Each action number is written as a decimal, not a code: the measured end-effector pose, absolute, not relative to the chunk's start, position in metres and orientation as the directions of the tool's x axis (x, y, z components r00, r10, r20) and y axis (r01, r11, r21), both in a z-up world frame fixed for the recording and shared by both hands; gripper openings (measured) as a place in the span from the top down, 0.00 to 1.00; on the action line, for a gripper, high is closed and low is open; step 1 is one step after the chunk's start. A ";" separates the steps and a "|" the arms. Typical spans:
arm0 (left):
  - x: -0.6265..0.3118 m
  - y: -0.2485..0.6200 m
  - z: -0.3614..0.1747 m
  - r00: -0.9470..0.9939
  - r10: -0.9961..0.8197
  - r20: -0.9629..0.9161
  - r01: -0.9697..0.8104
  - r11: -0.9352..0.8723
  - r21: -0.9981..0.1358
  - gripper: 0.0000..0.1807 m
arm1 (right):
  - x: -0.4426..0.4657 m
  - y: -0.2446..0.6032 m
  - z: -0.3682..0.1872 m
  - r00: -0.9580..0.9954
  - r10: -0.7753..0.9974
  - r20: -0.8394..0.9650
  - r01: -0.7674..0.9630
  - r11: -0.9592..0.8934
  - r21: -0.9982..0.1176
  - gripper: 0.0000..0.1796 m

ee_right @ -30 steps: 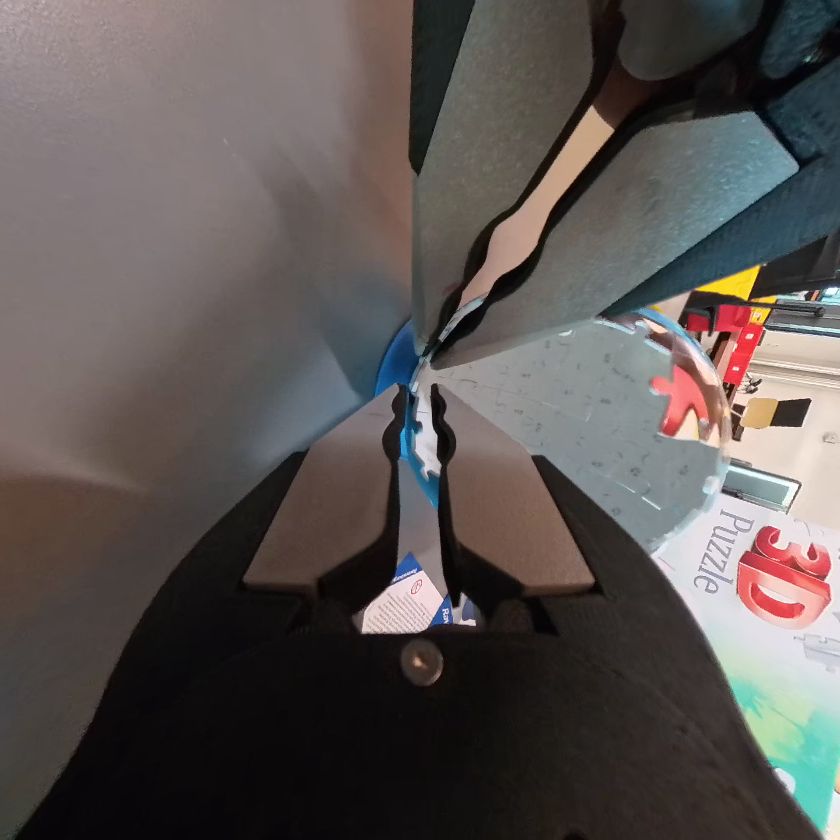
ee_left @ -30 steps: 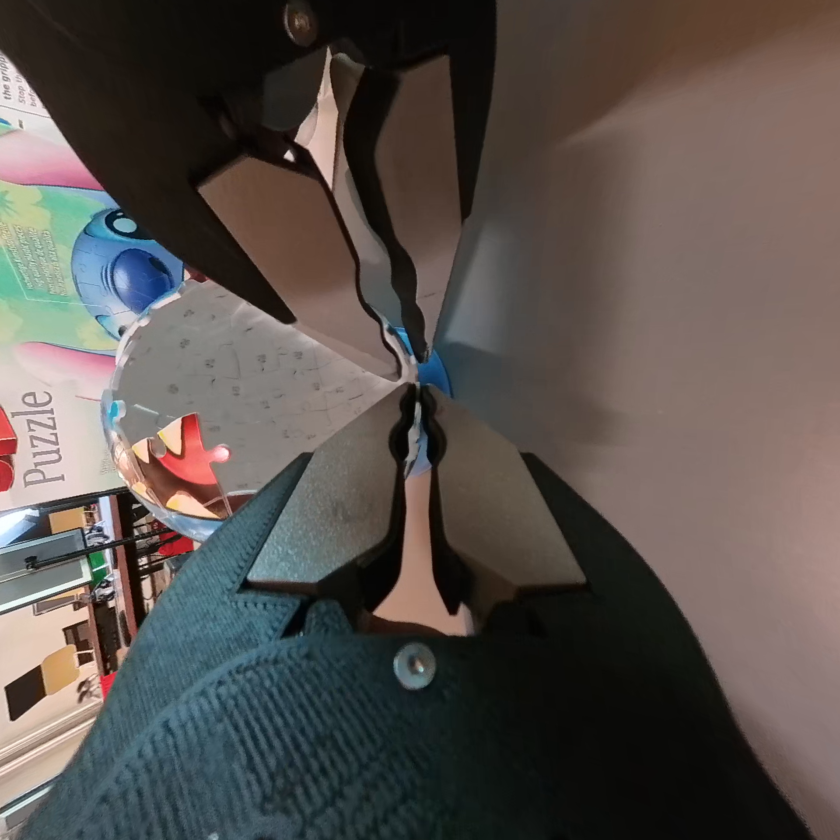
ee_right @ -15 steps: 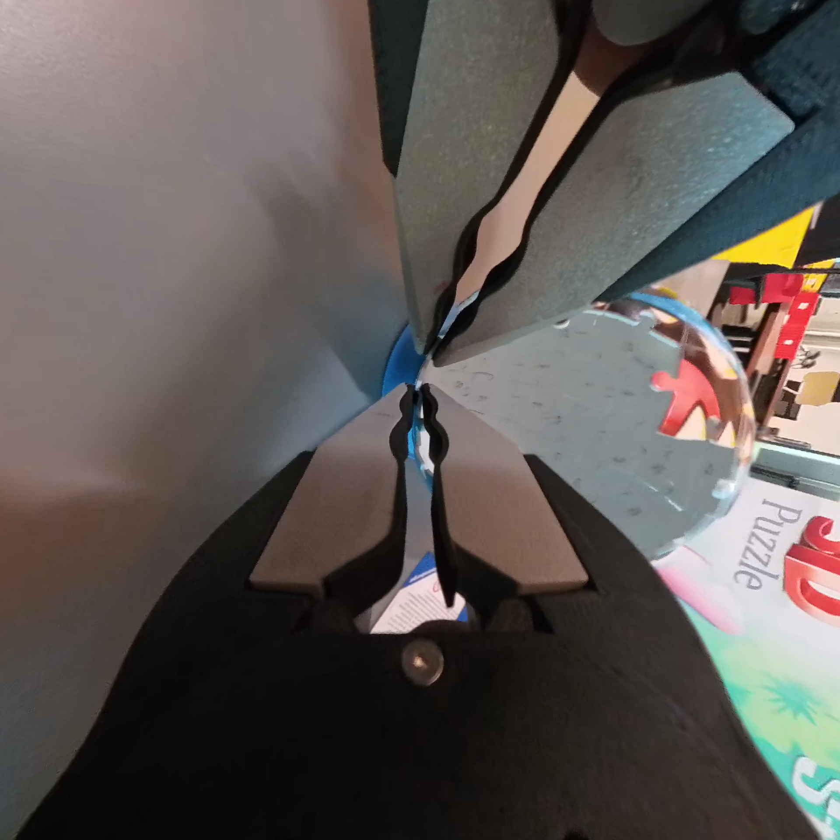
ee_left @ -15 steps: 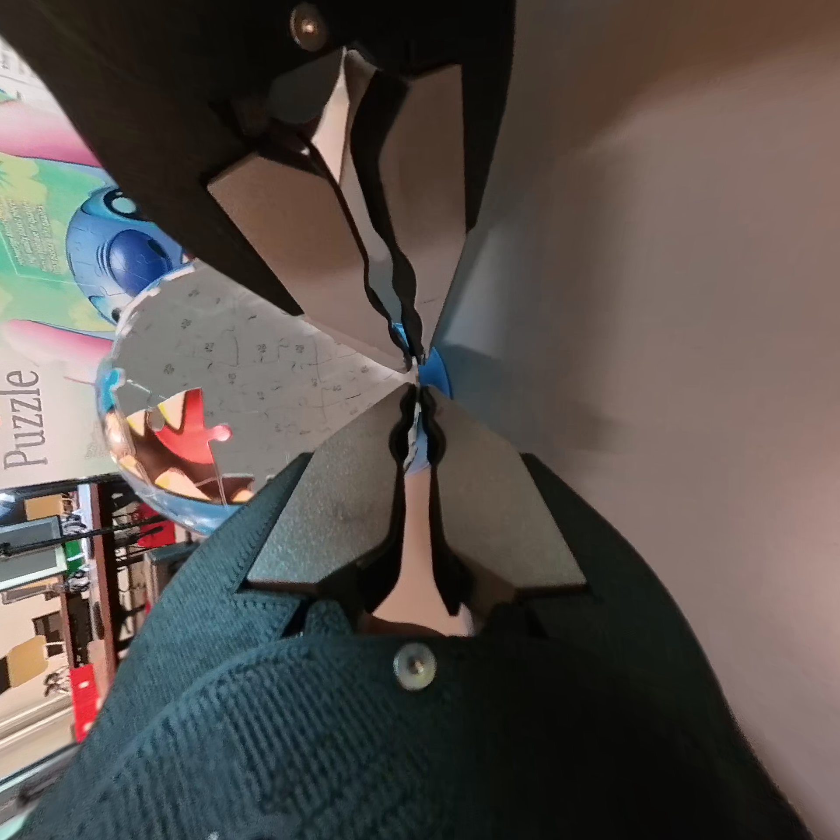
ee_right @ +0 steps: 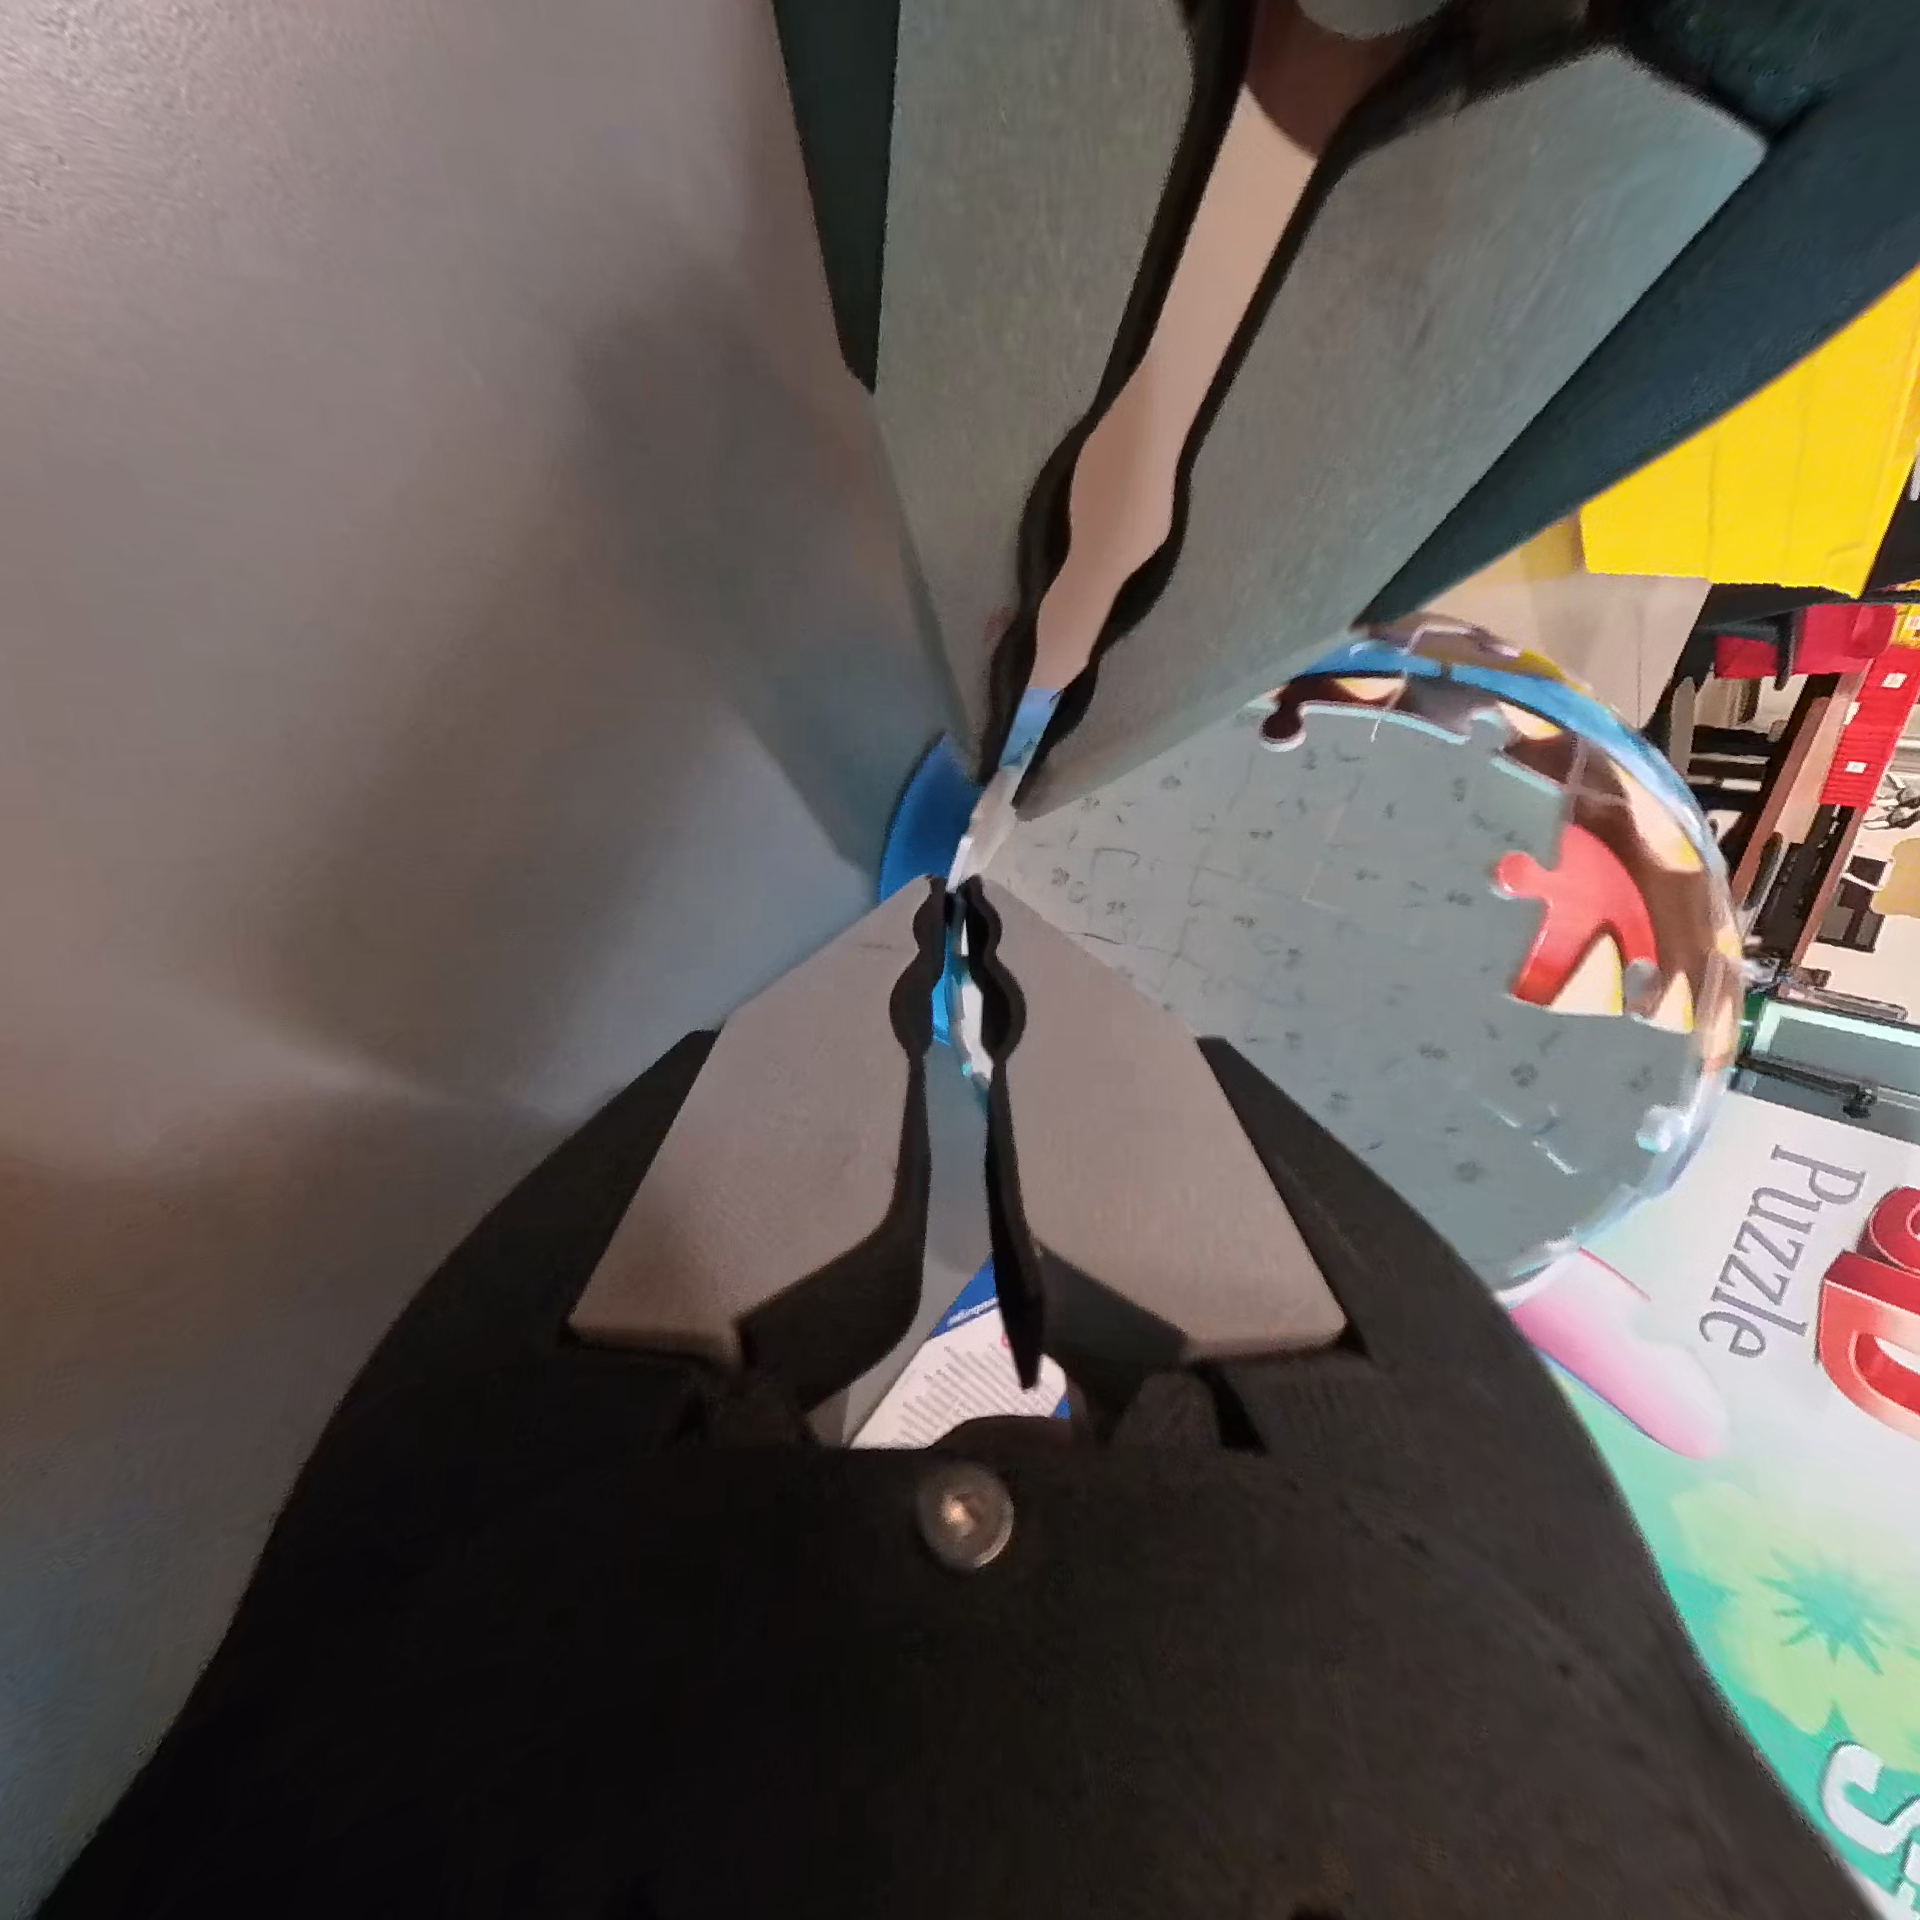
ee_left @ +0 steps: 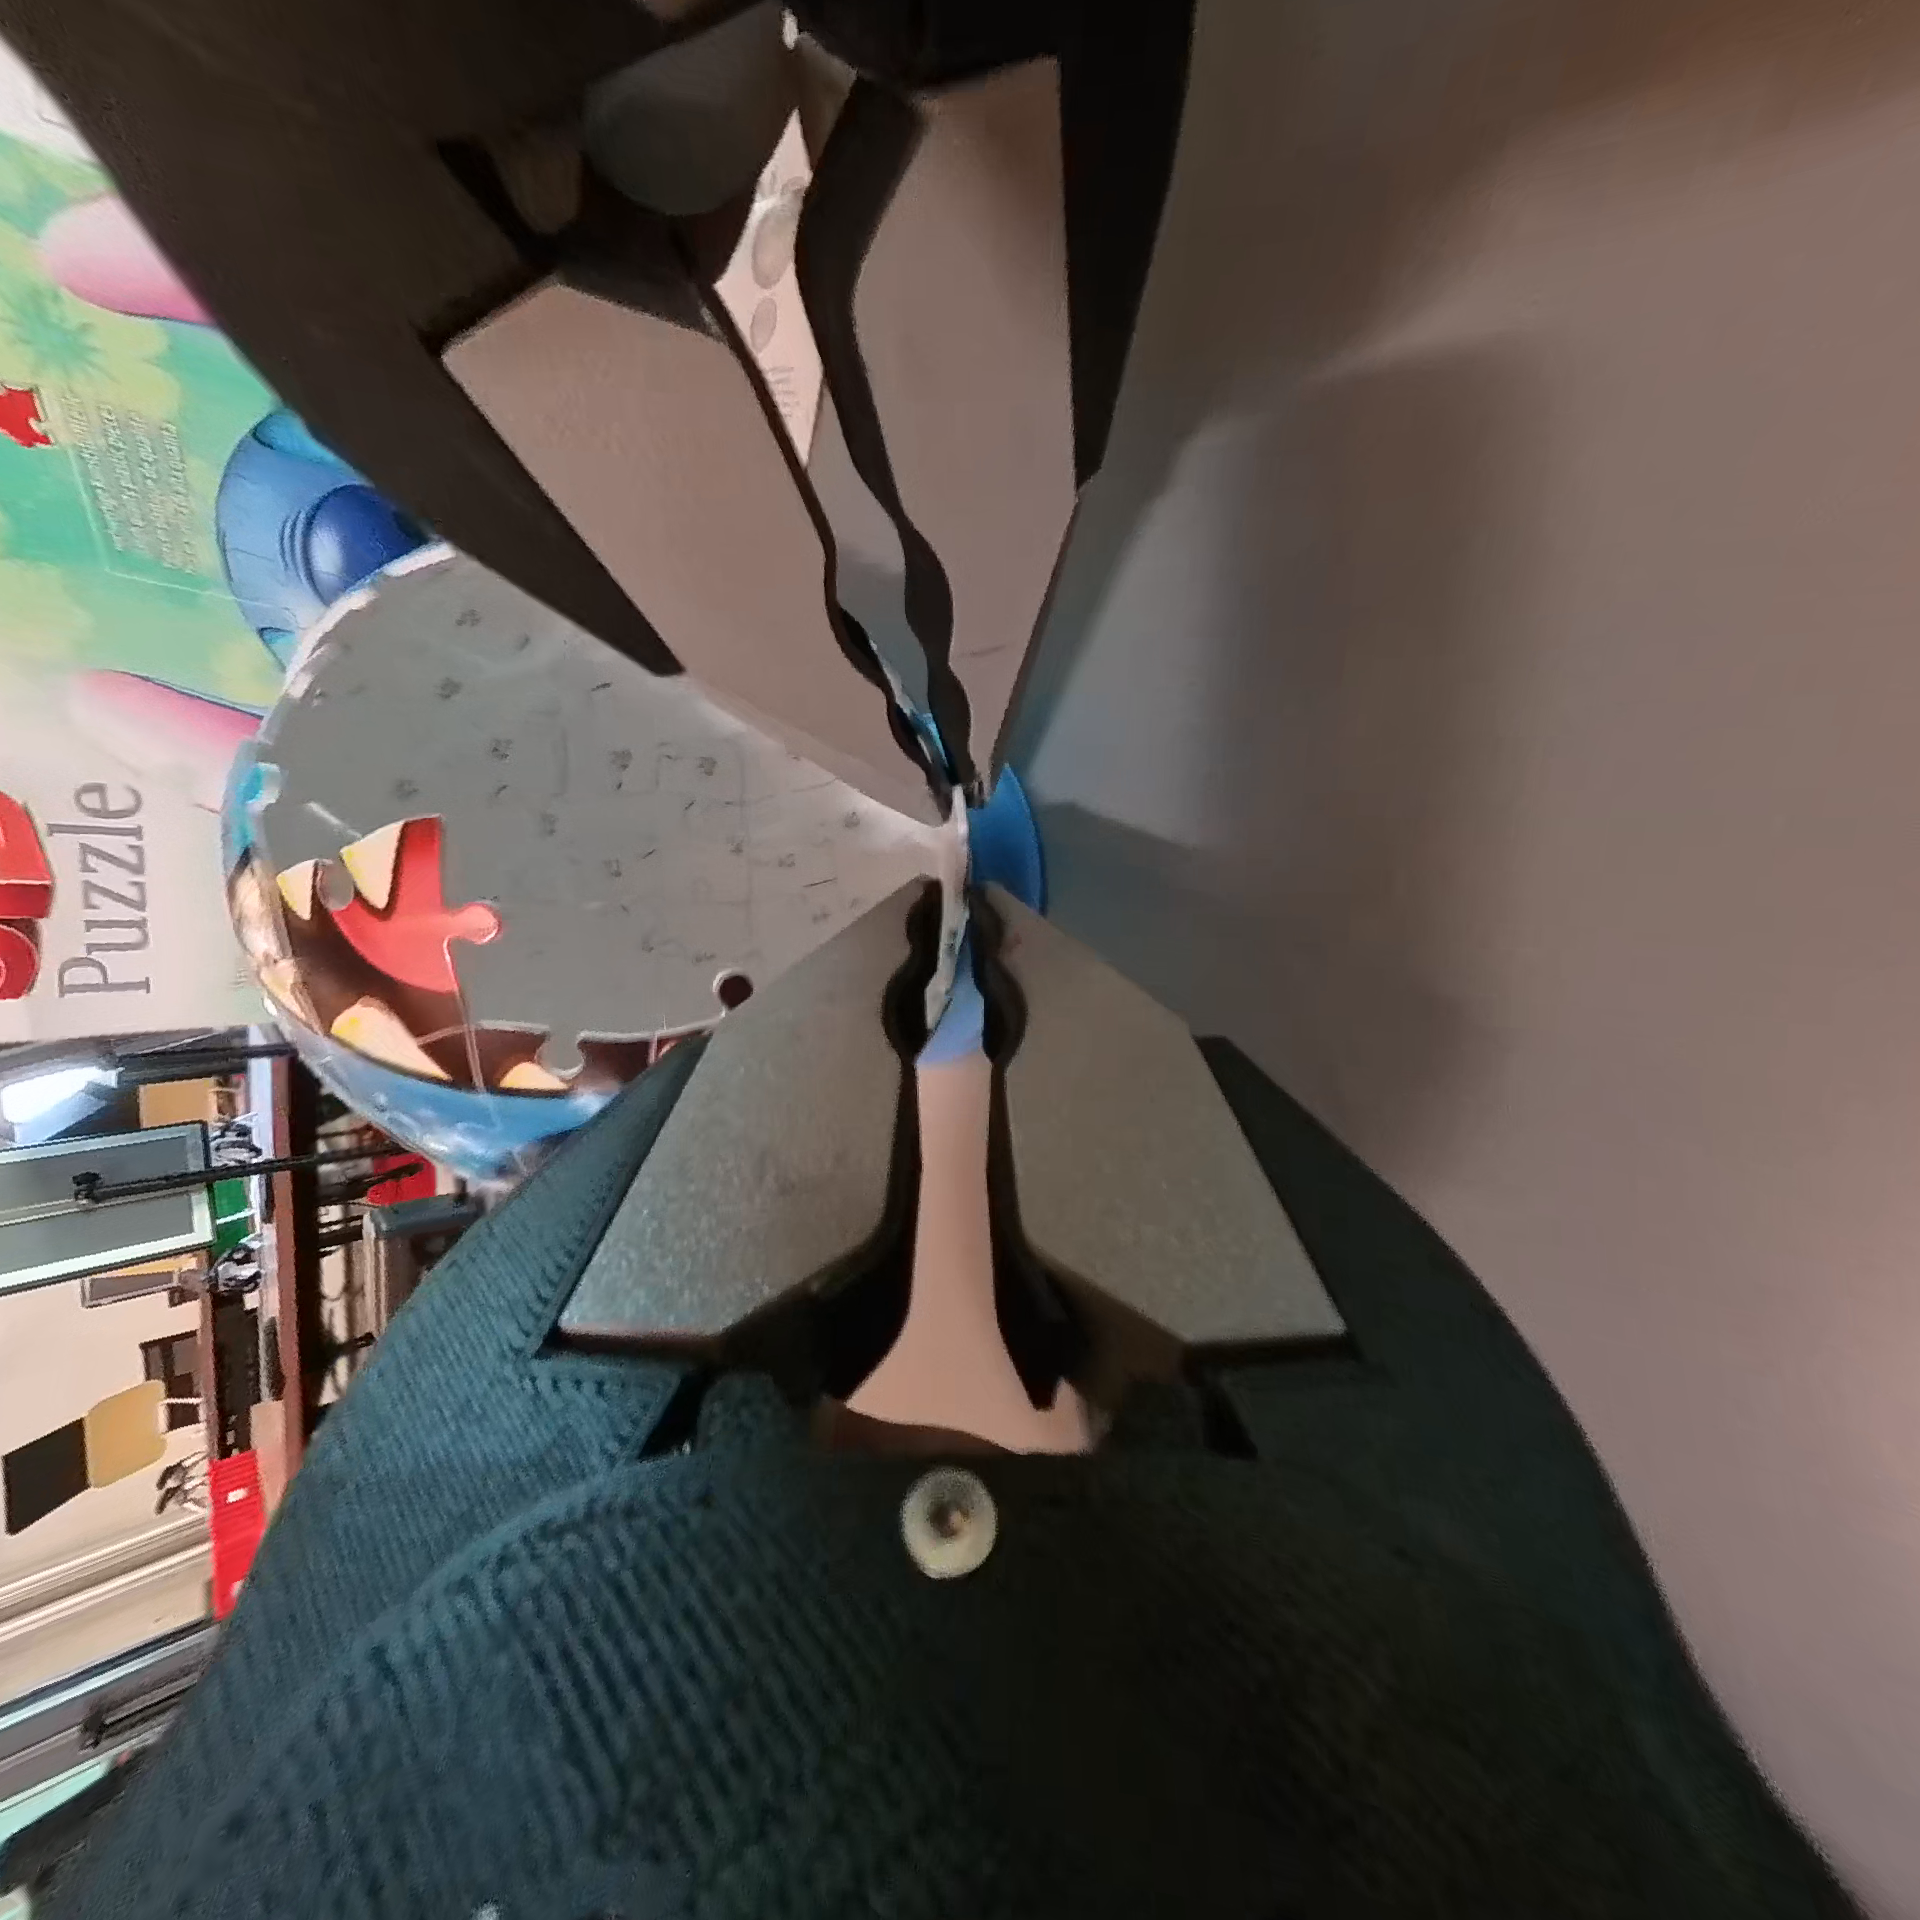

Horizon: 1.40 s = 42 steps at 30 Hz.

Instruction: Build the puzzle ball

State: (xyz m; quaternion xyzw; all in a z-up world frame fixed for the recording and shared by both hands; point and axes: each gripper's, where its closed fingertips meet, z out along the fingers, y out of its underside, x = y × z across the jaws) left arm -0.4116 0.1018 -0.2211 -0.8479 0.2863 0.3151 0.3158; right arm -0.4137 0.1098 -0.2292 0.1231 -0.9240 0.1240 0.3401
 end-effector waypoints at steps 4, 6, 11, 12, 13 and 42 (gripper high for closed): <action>-0.411 0.102 -0.226 0.626 -0.300 -0.720 -0.692 -0.640 -0.335 1.00 | -0.413 0.110 -0.229 -0.733 -0.154 0.662 -0.326 0.935 -0.143 1.00; -0.410 0.103 -0.226 0.648 -0.298 -0.701 -0.680 -0.641 -0.356 1.00 | -0.413 0.110 -0.229 -0.734 -0.157 0.661 -0.327 0.935 -0.141 1.00; -0.409 0.102 -0.224 0.734 -0.278 -0.619 -0.619 -0.650 -0.442 1.00 | -0.411 0.105 -0.230 -0.689 -0.223 0.690 -0.381 0.921 -0.083 0.96; -0.409 0.102 -0.225 0.734 -0.280 -0.619 -0.620 -0.649 -0.441 1.00 | -0.410 0.101 -0.232 -0.690 -0.225 0.688 -0.388 0.917 -0.089 0.92; -0.411 0.101 -0.225 0.728 -0.283 -0.625 -0.624 -0.652 -0.431 1.00 | -0.411 0.100 -0.232 -0.687 -0.227 0.690 -0.388 0.918 -0.085 0.91; -0.417 0.100 -0.230 0.646 -0.278 -0.711 -0.682 -0.630 -0.373 1.00 | -0.424 0.107 -0.242 -0.650 -0.252 0.717 -0.367 0.930 -0.006 0.98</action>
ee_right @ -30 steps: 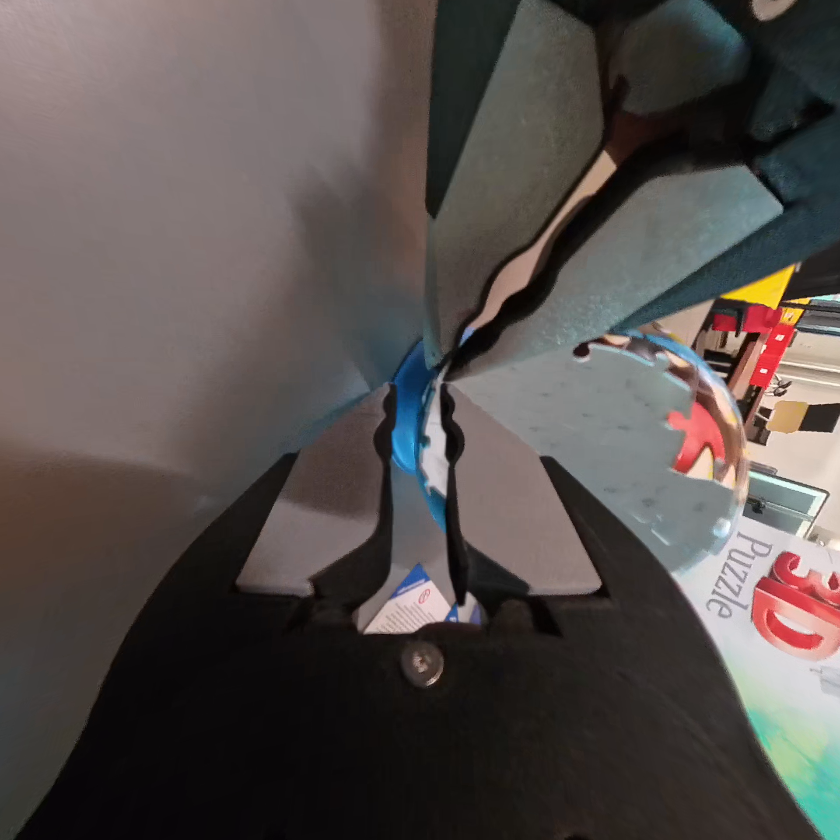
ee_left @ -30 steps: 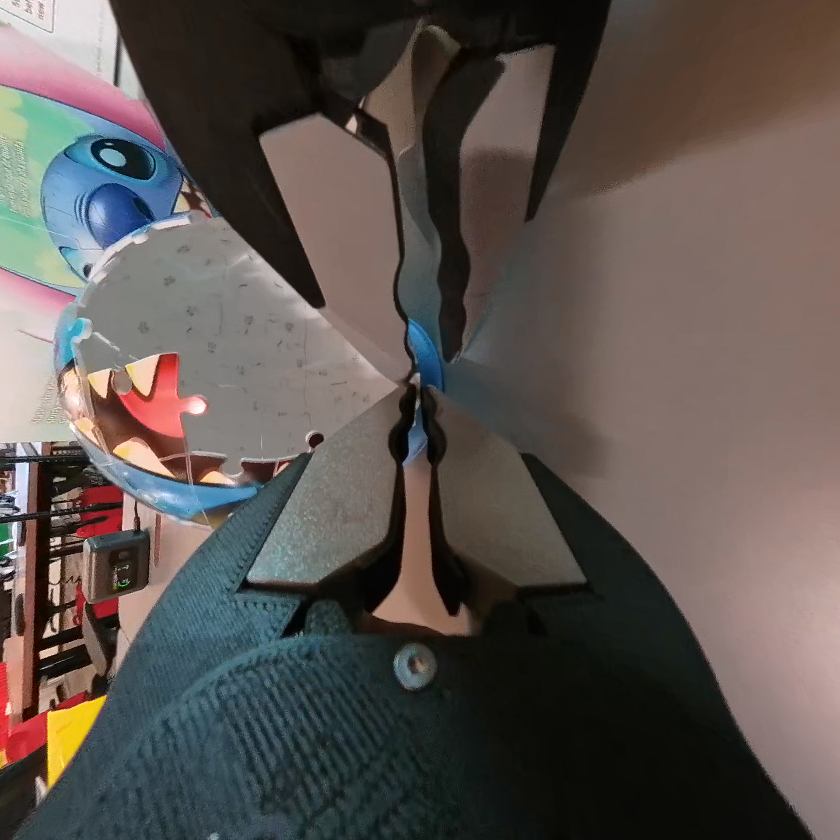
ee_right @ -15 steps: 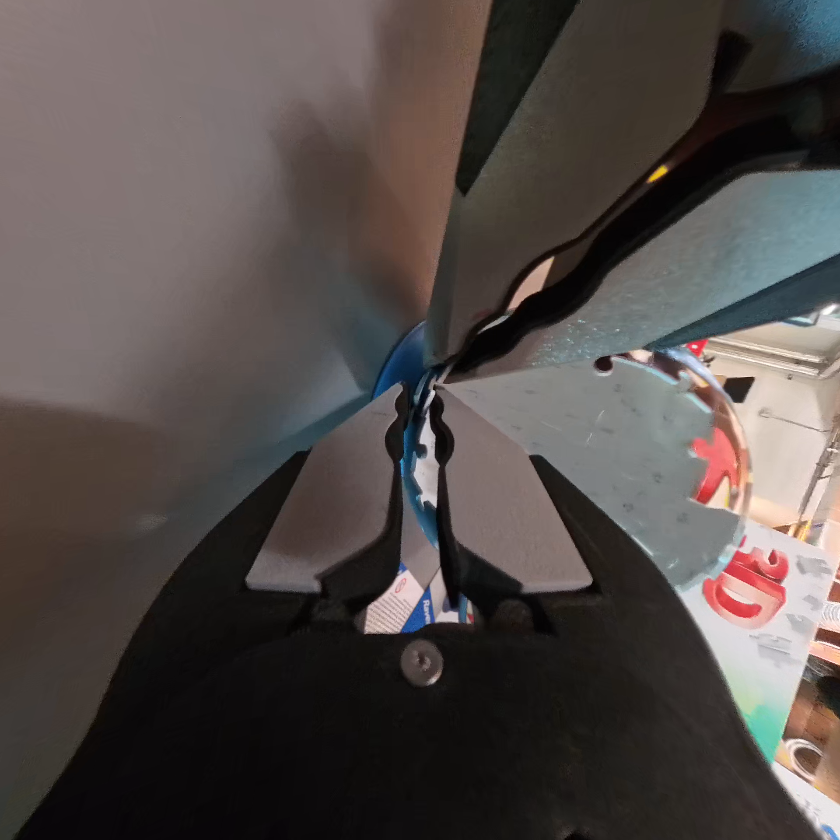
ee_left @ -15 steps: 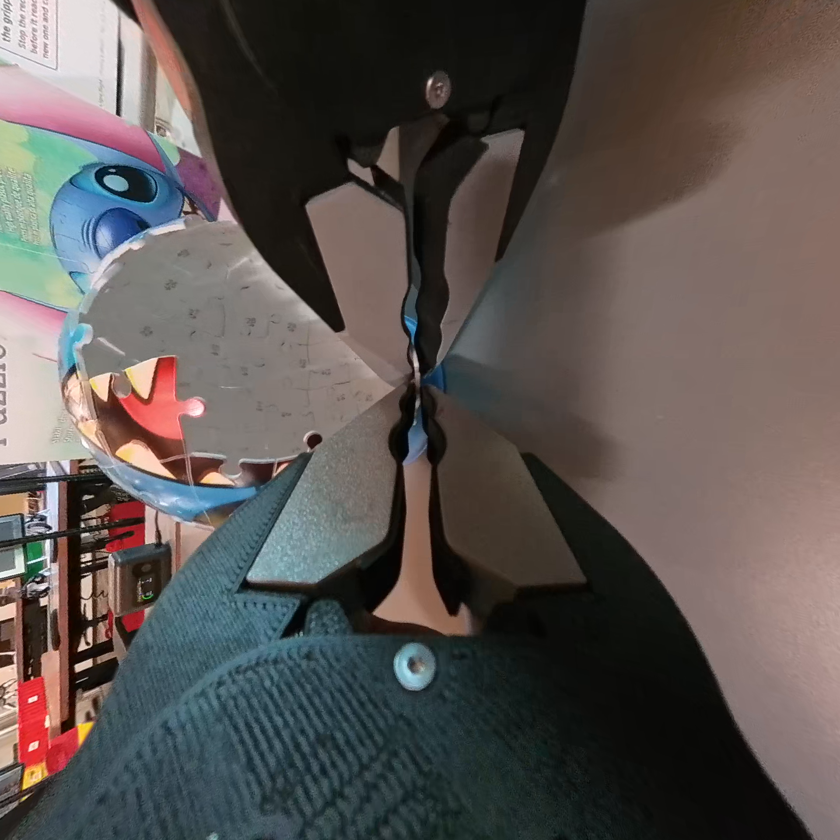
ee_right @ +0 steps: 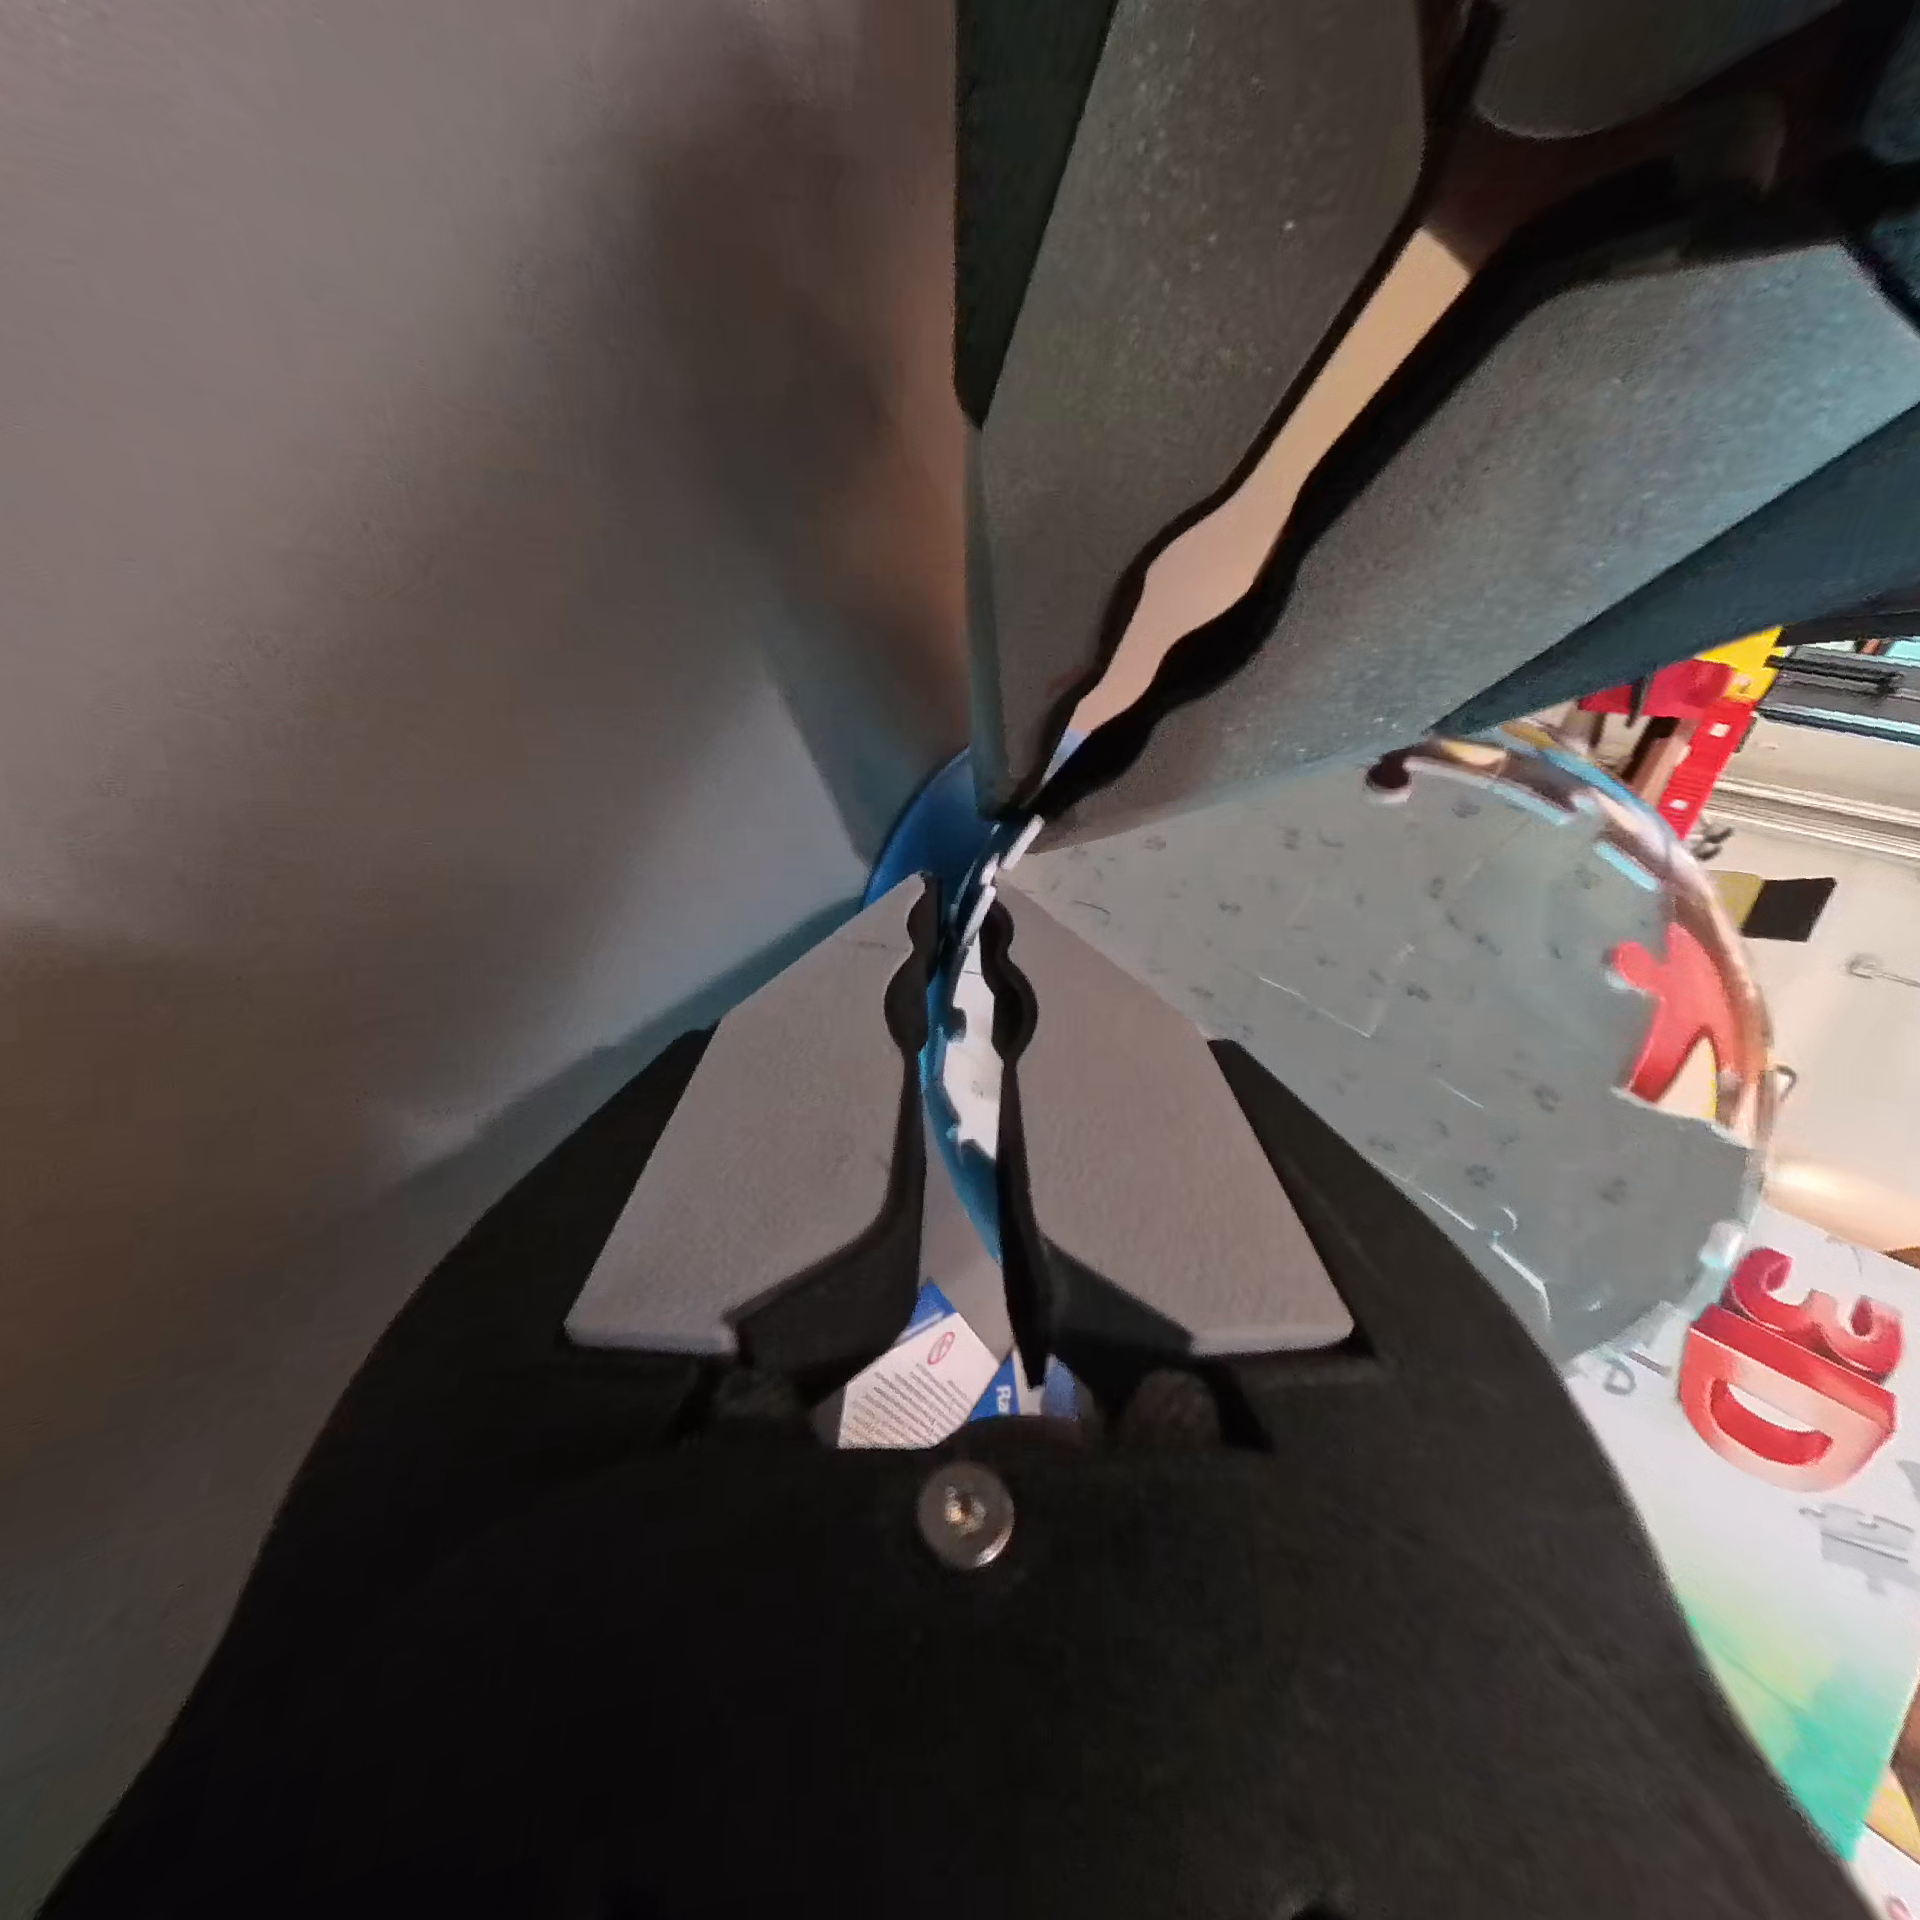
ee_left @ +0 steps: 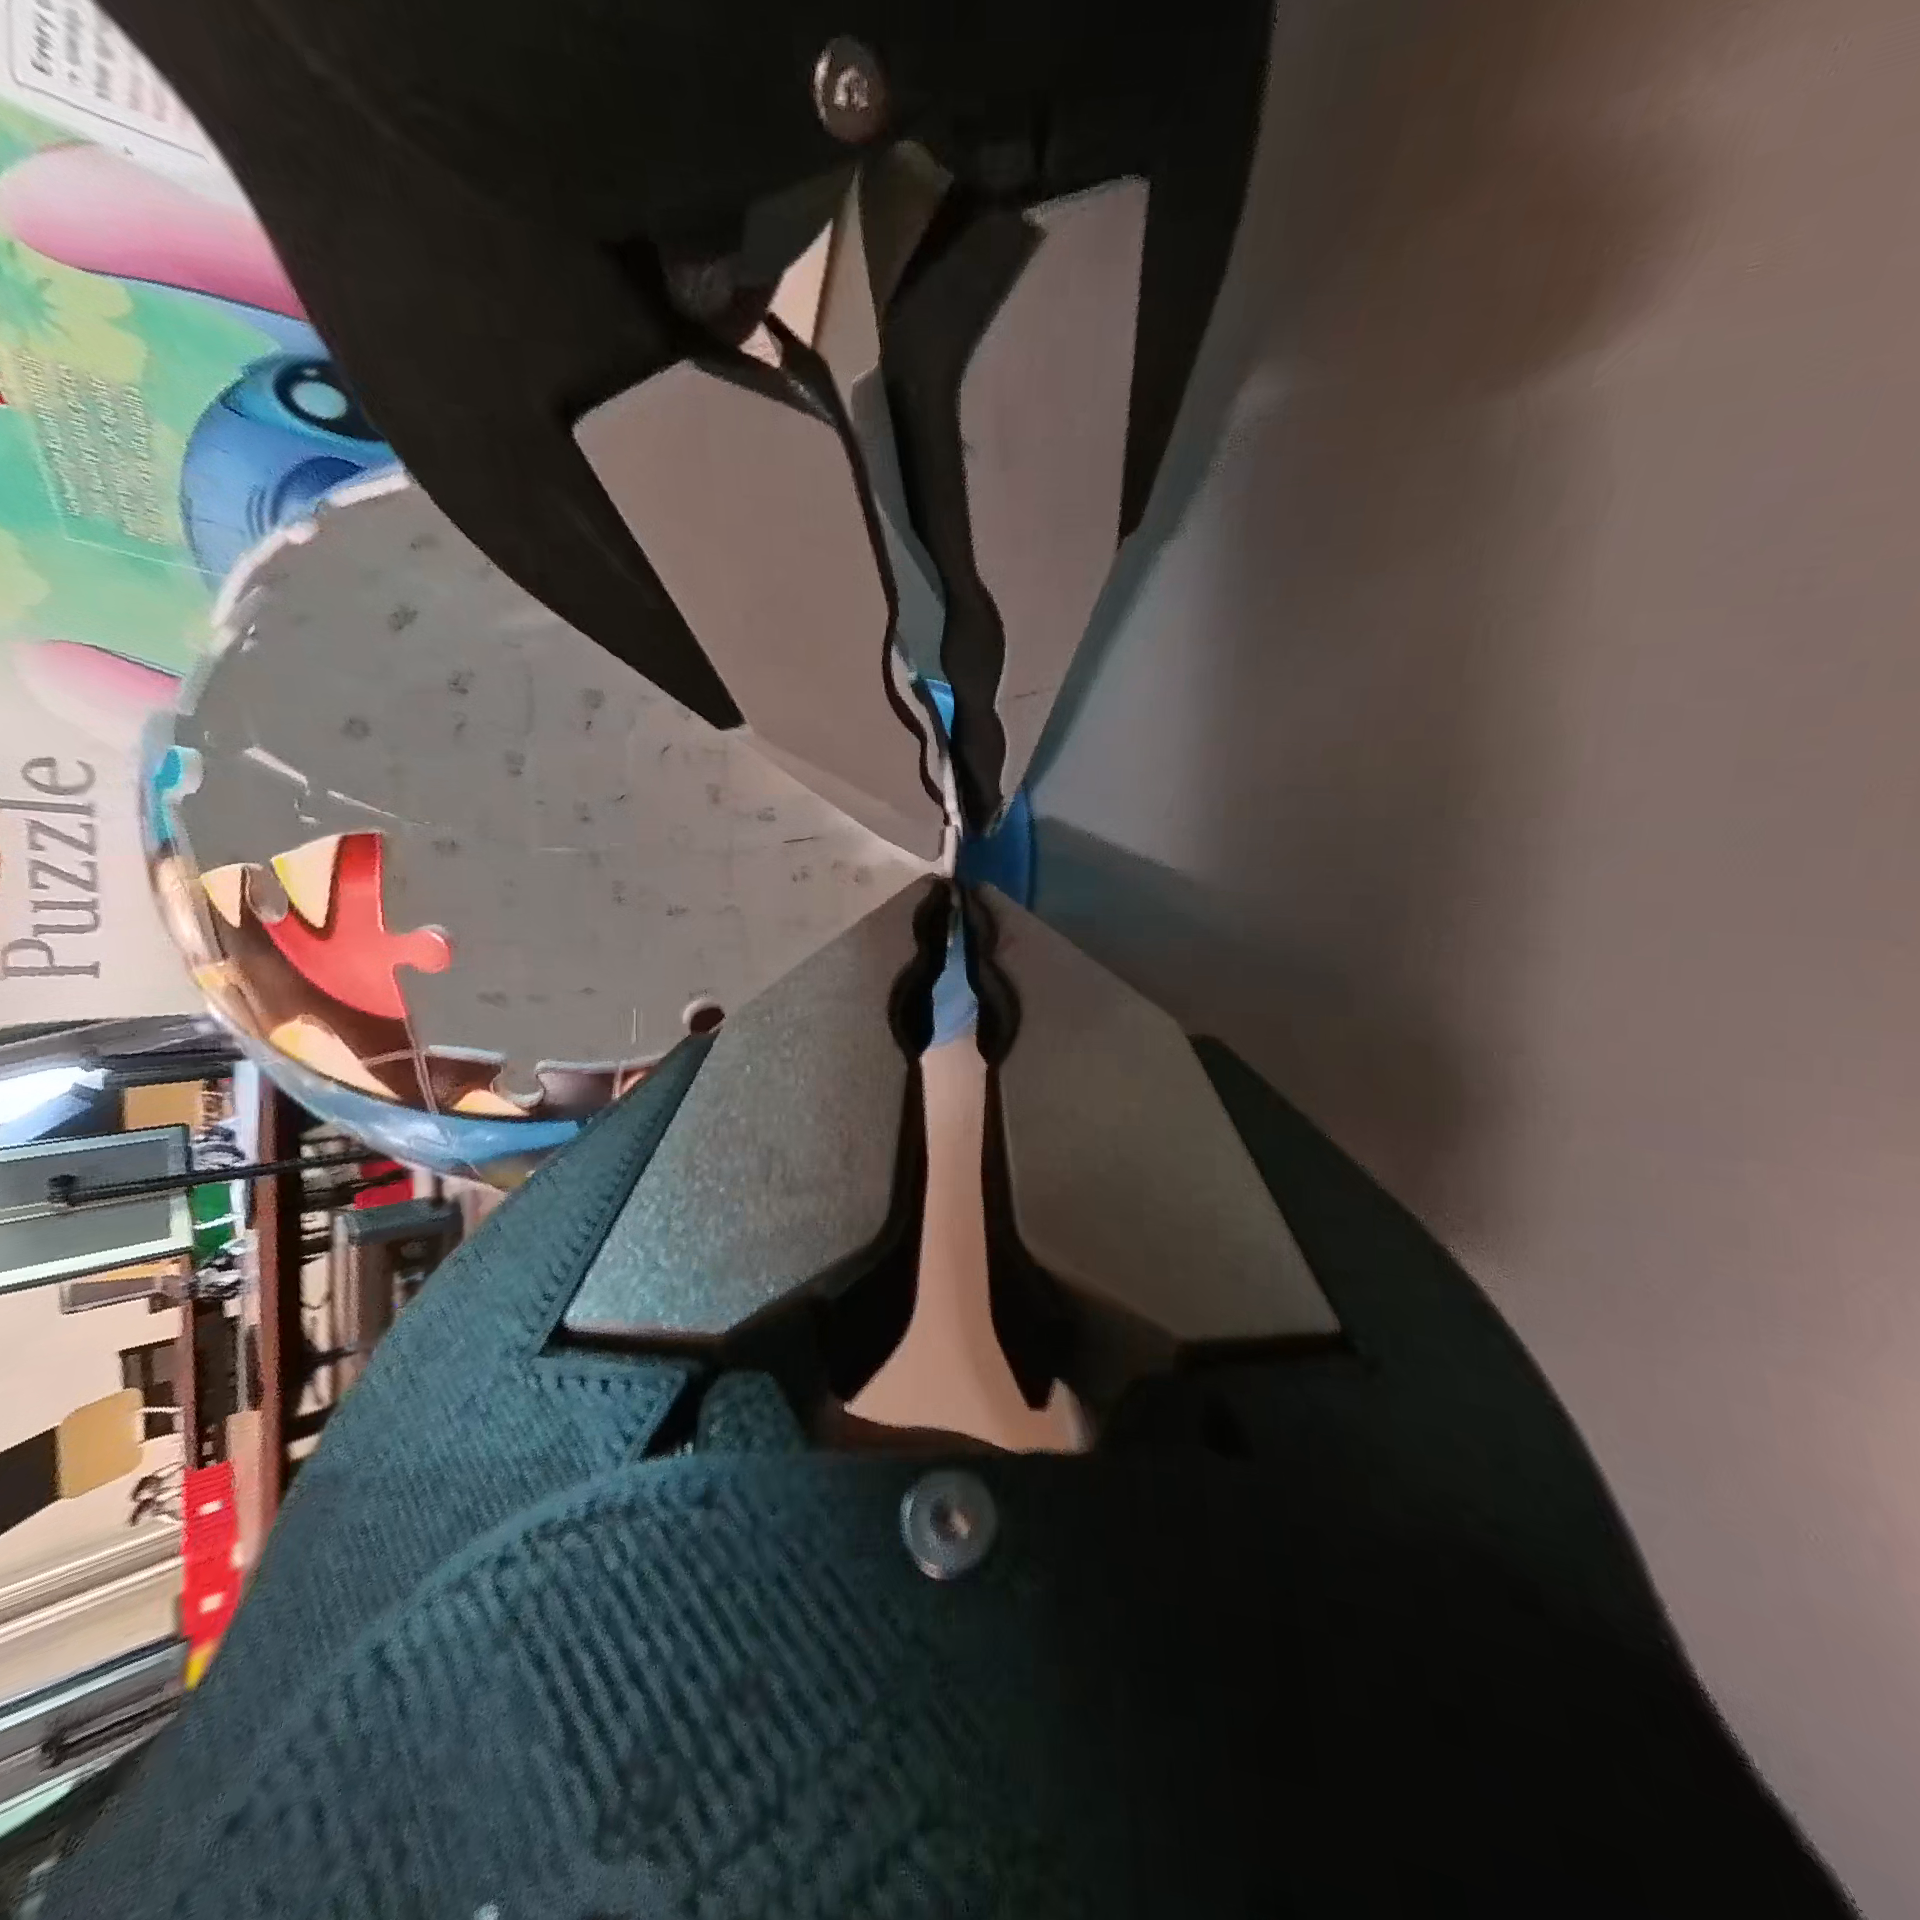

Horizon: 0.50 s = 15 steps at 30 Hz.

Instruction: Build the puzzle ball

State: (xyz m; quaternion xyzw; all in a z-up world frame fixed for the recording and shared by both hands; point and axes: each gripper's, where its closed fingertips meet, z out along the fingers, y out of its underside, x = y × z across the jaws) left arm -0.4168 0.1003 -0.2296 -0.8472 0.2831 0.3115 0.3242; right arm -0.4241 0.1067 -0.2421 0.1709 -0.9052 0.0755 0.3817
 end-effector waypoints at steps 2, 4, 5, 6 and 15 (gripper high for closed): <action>-0.417 0.100 -0.230 0.677 -0.280 -0.680 -0.660 -0.640 -0.394 1.00 | -0.424 0.107 -0.243 -0.648 -0.266 0.714 -0.375 0.927 0.005 0.98; -0.417 0.099 -0.231 0.703 -0.285 -0.652 -0.642 -0.650 -0.408 0.99 | -0.424 0.106 -0.243 -0.630 -0.299 0.717 -0.387 0.921 0.045 0.98; -0.417 0.099 -0.231 0.703 -0.290 -0.649 -0.642 -0.651 -0.405 0.99 | -0.424 0.106 -0.243 -0.625 -0.310 0.717 -0.390 0.919 0.058 0.98; -0.417 0.099 -0.231 0.698 -0.294 -0.653 -0.647 -0.650 -0.399 0.99 | -0.424 0.106 -0.242 -0.626 -0.309 0.716 -0.389 0.920 0.057 0.98; -0.419 0.098 -0.230 0.682 -0.295 -0.670 -0.659 -0.645 -0.387 1.00 | -0.422 0.101 -0.245 -0.647 -0.257 0.718 -0.379 0.925 -0.011 0.89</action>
